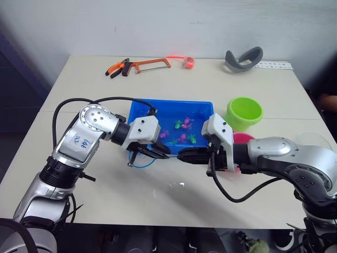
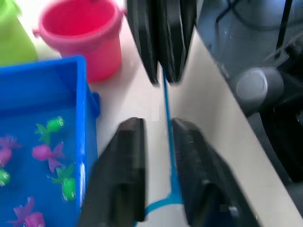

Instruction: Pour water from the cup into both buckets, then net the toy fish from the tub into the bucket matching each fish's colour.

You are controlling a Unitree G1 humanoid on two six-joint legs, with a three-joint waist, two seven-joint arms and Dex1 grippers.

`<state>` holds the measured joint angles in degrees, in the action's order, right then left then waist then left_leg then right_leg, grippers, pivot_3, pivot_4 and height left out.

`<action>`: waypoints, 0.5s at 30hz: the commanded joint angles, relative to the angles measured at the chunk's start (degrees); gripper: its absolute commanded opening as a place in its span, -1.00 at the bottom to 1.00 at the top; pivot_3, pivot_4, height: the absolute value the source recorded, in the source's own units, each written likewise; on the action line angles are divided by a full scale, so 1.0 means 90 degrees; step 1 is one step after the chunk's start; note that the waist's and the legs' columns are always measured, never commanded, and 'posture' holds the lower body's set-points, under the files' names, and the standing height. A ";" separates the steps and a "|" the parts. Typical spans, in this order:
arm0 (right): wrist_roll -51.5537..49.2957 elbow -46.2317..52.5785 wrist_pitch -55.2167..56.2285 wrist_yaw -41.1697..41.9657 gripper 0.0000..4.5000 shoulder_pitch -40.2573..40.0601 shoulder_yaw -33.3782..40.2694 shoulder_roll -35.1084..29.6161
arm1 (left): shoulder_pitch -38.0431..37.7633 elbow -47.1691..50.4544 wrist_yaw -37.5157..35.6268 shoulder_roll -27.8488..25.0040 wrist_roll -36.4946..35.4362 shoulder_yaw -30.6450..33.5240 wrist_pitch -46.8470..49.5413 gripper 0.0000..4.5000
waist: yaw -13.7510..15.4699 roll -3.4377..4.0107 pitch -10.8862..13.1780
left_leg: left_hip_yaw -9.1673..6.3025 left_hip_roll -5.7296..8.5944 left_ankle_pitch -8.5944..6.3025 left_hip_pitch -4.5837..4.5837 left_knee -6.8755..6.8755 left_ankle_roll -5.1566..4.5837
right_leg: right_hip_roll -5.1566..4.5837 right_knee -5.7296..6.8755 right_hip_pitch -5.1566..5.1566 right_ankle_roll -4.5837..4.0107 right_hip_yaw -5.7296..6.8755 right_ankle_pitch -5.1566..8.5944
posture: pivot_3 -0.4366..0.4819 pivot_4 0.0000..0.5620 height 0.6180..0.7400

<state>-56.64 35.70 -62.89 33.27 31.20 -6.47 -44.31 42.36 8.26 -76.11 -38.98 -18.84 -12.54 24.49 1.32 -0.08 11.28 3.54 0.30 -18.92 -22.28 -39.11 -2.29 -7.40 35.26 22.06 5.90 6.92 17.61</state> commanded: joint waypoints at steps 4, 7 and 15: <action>0.0062 0.0227 0.0567 0.0820 -1.00 -0.0344 0.0878 -0.0634 | -0.0199 -0.0385 0.0303 0.0023 -0.1566 0.2032 0.0186 0.75 | -0.0008 0.0000 0.0000 | 0.0000 -0.0001 0.0000 0.0000 -0.0002 0.0001 | -0.0002 0.0006 0.0003 0.0000 0.0000 0.0000 | -0.05 -0.47 1.00; 0.0180 0.0134 0.0694 0.1066 -1.00 -0.0533 0.1347 -0.1097 | -0.0295 -0.1216 0.0424 -0.0422 -0.1448 0.2761 -0.0160 0.97 | -0.0016 -0.0001 0.0000 | 0.0002 -0.0001 0.0001 0.0004 -0.0005 0.0002 | -0.0002 0.0013 0.0003 0.0000 -0.0001 0.0000 | -0.05 -0.47 1.00; 0.1703 -0.0520 0.1989 0.1342 -1.00 -0.0518 0.1468 -0.1663 | -0.1623 -0.2032 0.0528 -0.0709 -0.1068 0.3409 -0.1073 0.97 | -0.0021 -0.0001 0.0000 | 0.0013 0.0000 0.0001 0.0010 -0.0003 0.0002 | -0.0001 0.0019 0.0006 0.0000 0.0020 0.0000 | -0.05 -0.47 1.00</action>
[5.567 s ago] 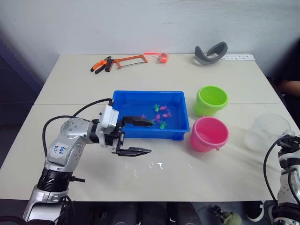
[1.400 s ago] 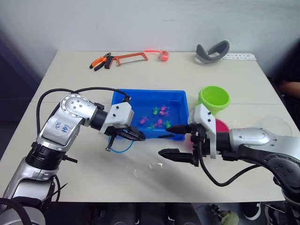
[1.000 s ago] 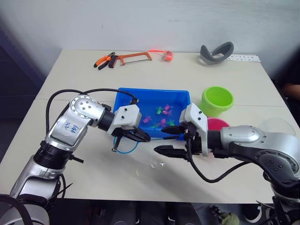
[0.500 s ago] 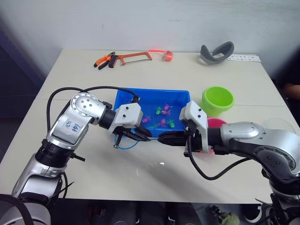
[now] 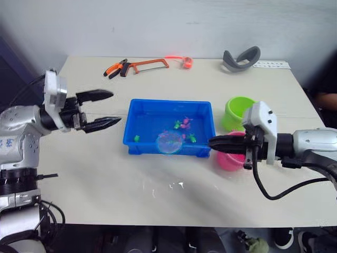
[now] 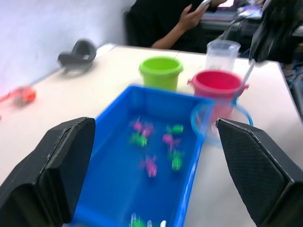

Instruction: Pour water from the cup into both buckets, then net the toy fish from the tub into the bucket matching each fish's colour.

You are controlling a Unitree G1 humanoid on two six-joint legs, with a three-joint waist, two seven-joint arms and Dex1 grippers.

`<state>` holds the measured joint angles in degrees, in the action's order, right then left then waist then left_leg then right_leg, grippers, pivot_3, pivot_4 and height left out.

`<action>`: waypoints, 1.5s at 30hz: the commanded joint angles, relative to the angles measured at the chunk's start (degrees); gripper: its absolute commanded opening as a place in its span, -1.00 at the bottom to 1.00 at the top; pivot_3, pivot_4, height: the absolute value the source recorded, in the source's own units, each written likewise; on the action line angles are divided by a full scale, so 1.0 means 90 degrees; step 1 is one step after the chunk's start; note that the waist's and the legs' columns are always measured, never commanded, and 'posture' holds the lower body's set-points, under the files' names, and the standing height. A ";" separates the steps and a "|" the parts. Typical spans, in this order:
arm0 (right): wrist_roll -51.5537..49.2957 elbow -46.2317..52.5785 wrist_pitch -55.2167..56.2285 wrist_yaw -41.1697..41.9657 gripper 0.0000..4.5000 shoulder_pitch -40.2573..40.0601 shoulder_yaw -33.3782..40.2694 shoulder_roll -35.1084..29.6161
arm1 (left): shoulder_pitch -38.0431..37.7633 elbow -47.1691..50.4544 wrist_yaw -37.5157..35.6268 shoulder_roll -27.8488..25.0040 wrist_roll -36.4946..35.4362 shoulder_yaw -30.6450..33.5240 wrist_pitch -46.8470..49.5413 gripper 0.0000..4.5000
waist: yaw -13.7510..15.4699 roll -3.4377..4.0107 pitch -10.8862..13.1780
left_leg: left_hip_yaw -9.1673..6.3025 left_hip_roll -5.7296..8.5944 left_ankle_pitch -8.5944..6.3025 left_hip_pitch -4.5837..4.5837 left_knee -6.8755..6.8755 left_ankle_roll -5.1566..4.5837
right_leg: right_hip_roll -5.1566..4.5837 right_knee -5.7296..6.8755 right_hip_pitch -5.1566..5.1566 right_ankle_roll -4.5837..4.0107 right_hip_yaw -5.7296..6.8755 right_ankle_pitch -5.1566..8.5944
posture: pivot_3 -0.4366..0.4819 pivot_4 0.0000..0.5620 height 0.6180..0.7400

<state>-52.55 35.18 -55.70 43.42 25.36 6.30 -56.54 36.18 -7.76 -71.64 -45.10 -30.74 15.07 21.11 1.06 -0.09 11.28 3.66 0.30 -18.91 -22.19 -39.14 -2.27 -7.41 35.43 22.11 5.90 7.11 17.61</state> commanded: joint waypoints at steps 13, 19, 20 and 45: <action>0.2812 -0.1221 0.2110 0.0140 -1.00 0.0379 -0.0687 -0.0453 | -0.1804 0.0612 0.0702 0.0517 -0.0095 0.0378 -0.0477 0.97 | 0.0025 -0.0011 0.0005 | 0.0004 0.0003 -0.0001 -0.0009 0.0000 -0.0001 | -0.0009 0.0001 0.0012 0.0003 -0.0032 -0.0002 | -0.05 -0.47 1.00; 0.3511 -0.1388 0.2445 0.0282 -1.00 0.0523 -0.1264 -0.0325 | -0.1634 0.0642 0.0469 0.0490 0.0017 -0.0031 -0.0547 0.97 | 0.0014 -0.0011 0.0005 | 0.0024 0.0002 0.0002 -0.0012 0.0001 0.0003 | -0.0006 0.0017 0.0031 0.0003 -0.0030 -0.0002 | -0.05 -0.47 1.00; 0.3622 -0.1436 0.2473 0.0311 -1.00 0.0563 -0.1358 -0.0307 | -0.1568 0.0575 0.0413 0.0484 0.0087 -0.0110 -0.0606 0.97 | 0.0014 -0.0011 0.0005 | 0.0025 0.0002 0.0002 -0.0011 0.0001 0.0003 | -0.0006 0.0016 0.0030 0.0003 -0.0030 -0.0002 | -0.05 -0.47 1.00; 0.5346 -0.2029 0.2977 0.1095 -1.00 0.0951 -0.2126 0.0125 | -0.1492 0.0579 0.0524 0.0506 0.0112 -0.0336 -0.0740 0.97 | 0.0014 -0.0011 0.0005 | 0.0034 0.0003 0.0003 -0.0013 0.0000 0.0003 | 0.0001 0.0022 0.0038 0.0003 -0.0005 -0.0002 | -0.05 -0.47 1.00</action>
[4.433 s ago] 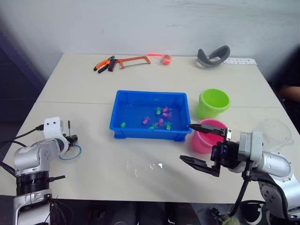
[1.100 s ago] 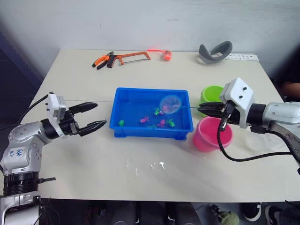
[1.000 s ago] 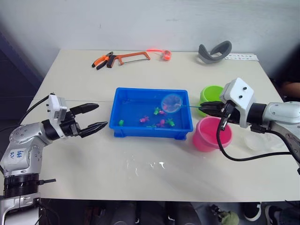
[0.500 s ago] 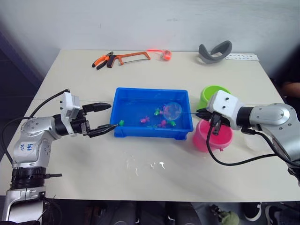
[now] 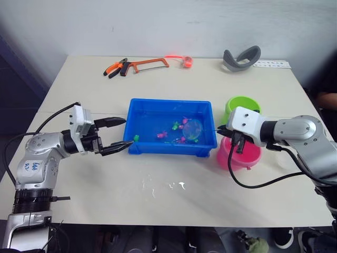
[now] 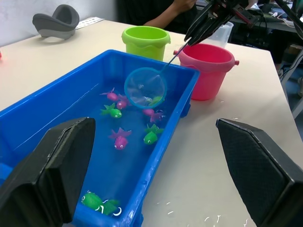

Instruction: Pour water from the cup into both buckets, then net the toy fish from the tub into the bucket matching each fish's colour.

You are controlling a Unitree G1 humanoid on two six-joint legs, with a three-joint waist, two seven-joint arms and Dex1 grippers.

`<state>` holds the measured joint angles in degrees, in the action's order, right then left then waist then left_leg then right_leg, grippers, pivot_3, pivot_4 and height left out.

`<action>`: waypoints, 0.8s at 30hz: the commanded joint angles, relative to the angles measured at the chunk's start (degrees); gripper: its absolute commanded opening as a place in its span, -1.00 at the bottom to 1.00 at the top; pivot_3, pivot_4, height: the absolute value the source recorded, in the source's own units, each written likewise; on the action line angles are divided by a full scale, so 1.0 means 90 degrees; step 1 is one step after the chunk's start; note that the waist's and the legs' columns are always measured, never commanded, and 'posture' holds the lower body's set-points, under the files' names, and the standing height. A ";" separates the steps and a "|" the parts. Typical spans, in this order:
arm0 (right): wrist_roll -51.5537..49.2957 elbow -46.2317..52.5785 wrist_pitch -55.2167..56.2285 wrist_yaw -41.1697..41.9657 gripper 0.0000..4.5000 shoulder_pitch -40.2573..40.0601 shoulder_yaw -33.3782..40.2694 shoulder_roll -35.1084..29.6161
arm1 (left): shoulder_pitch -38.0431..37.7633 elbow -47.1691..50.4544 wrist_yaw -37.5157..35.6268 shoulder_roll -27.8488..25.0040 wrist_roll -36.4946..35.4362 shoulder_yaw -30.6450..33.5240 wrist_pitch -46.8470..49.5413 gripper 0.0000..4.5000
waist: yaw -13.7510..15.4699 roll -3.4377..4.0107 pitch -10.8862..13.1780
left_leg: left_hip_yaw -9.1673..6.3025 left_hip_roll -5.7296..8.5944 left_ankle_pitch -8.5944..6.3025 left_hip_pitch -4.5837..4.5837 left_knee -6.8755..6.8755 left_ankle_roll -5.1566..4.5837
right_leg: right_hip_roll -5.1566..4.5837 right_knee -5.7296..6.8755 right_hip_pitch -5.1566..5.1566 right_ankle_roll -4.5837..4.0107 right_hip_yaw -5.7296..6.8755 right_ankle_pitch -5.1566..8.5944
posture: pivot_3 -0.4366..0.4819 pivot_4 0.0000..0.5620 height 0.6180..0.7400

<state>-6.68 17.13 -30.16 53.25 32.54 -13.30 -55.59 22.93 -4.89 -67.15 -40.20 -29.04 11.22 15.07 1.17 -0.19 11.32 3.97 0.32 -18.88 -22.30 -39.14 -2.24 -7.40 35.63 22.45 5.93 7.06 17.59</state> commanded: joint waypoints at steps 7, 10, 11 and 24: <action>0.0702 -0.0282 0.0379 0.0037 -1.00 0.0241 -0.0073 0.0099 | 0.0005 0.0280 0.0021 -0.0068 -0.0077 0.0076 -0.0078 0.97 | -0.0002 0.0000 0.0000 | -0.0001 -0.0001 0.0000 0.0000 -0.0002 0.0000 | 0.0002 0.0001 0.0000 0.0000 0.0000 0.0000 | -0.05 -0.47 1.00; 0.0764 -0.0347 0.0482 0.0107 -1.00 0.0244 -0.0103 0.0184 | 0.0031 0.0254 0.0003 -0.0081 -0.0069 0.0073 -0.0087 0.97 | -0.0002 0.0000 0.0000 | 0.0001 0.0000 0.0000 0.0000 -0.0002 0.0000 | 0.0008 0.0002 0.0000 0.0000 0.0000 0.0000 | -0.05 -0.47 1.00; 0.0756 -0.0359 0.0505 0.0143 -1.00 0.0250 -0.0115 0.0228 | 0.0043 0.0243 -0.0004 -0.0084 -0.0066 0.0071 -0.0090 0.97 | -0.0002 0.0000 0.0000 | 0.0001 0.0000 0.0001 0.0000 -0.0002 0.0000 | 0.0009 0.0002 0.0000 0.0000 0.0000 0.0000 | -0.05 -0.47 1.00; 0.0236 -0.0470 0.0153 0.0837 -1.00 0.0454 -0.0051 0.0838 | -0.0020 0.0299 -0.0049 -0.0105 -0.0061 0.0045 -0.0063 0.97 | -0.0005 0.0000 0.0000 | -0.0001 -0.0001 0.0001 0.0001 -0.0004 0.0000 | 0.0022 0.0005 0.0000 0.0000 -0.0001 0.0000 | -0.05 -0.47 1.00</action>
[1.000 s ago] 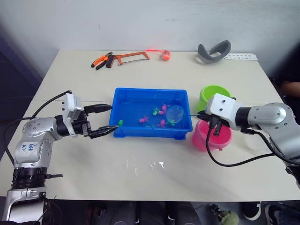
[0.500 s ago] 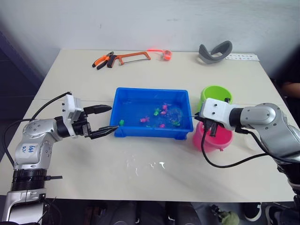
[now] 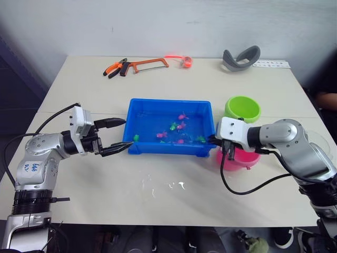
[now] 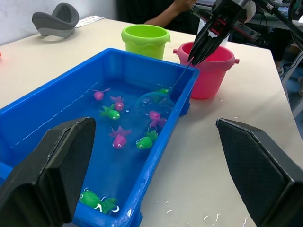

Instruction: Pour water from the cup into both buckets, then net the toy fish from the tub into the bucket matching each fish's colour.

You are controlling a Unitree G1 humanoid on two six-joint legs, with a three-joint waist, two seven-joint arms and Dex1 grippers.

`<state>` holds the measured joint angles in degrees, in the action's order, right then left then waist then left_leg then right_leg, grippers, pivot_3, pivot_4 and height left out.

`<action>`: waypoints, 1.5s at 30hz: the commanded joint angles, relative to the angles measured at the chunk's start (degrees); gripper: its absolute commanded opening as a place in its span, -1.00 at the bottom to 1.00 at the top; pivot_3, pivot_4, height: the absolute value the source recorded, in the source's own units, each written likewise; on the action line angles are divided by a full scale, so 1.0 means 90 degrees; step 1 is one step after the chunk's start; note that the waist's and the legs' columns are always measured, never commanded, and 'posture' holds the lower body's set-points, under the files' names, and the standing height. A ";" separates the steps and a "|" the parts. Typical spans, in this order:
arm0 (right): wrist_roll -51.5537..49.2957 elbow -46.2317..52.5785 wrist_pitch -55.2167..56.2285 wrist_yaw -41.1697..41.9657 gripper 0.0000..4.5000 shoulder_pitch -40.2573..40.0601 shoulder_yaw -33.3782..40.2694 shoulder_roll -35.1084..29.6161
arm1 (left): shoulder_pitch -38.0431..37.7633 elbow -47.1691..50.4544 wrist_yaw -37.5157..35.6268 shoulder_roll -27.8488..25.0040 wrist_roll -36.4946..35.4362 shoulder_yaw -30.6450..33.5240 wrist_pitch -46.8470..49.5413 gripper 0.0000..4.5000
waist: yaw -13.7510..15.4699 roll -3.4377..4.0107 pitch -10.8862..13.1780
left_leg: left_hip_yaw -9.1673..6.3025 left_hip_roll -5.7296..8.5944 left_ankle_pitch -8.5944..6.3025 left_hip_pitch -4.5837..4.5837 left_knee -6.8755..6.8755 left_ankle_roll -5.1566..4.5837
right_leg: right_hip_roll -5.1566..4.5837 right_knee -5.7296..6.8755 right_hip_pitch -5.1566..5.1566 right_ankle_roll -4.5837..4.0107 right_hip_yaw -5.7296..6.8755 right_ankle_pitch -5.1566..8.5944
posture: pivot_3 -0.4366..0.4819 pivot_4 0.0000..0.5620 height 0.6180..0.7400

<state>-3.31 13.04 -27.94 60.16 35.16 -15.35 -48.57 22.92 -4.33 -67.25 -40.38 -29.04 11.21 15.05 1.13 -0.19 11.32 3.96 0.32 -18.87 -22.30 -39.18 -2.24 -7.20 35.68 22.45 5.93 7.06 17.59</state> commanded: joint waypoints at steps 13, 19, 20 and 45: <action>-0.1389 -0.0517 -0.1377 0.0077 -1.00 0.0248 0.1097 0.0487 | 0.0382 0.0106 -0.0556 -0.0286 -0.0203 -0.0028 0.0112 0.97 | -0.0001 0.0000 0.0000 | -0.0001 0.0001 0.0000 -0.0001 -0.0002 -0.0001 | 0.0001 0.0003 0.0000 0.0000 0.0002 0.0000 | -0.05 -0.47 1.00; -0.2152 -0.0371 -0.1806 0.0193 -1.00 -0.0008 0.1757 0.0371 | 0.0683 -0.0028 -0.0851 -0.0297 -0.0219 -0.0093 0.0184 0.97 | 0.0005 0.0000 0.0000 | 0.0000 0.0001 0.0000 -0.0001 -0.0002 -0.0001 | 0.0004 0.0004 0.0000 0.0000 0.0002 0.0000 | -0.05 -0.47 1.00; -0.2256 -0.0354 -0.1809 0.0196 -1.00 -0.0058 0.1862 0.0372 | 0.0738 -0.0084 -0.0869 -0.0273 -0.0206 -0.0107 0.0167 0.97 | 0.0009 0.0000 0.0000 | -0.0001 0.0001 0.0000 -0.0001 -0.0002 -0.0001 | 0.0004 0.0004 0.0000 0.0000 0.0003 0.0000 | -0.05 -0.47 1.00; -0.3110 0.2676 -0.2041 -0.0212 -1.00 -0.4477 0.7096 0.0090 | 0.2599 -0.0490 -0.0225 0.1453 0.0275 -0.1641 0.0706 0.97 | 0.0077 -0.0001 -0.0001 | -0.0001 0.0007 0.0005 0.0001 -0.0004 -0.0008 | 0.0005 0.0012 -0.0006 0.0002 -0.0002 -0.0001 | -0.05 -0.47 1.00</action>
<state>-32.10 29.74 -48.44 58.24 2.85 39.43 -49.19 39.71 -9.71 -71.94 -29.93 -28.24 0.00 18.32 1.82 -0.19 11.32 3.96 0.39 -18.83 -22.29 -39.22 -2.31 -7.16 35.80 22.40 5.94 7.02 17.58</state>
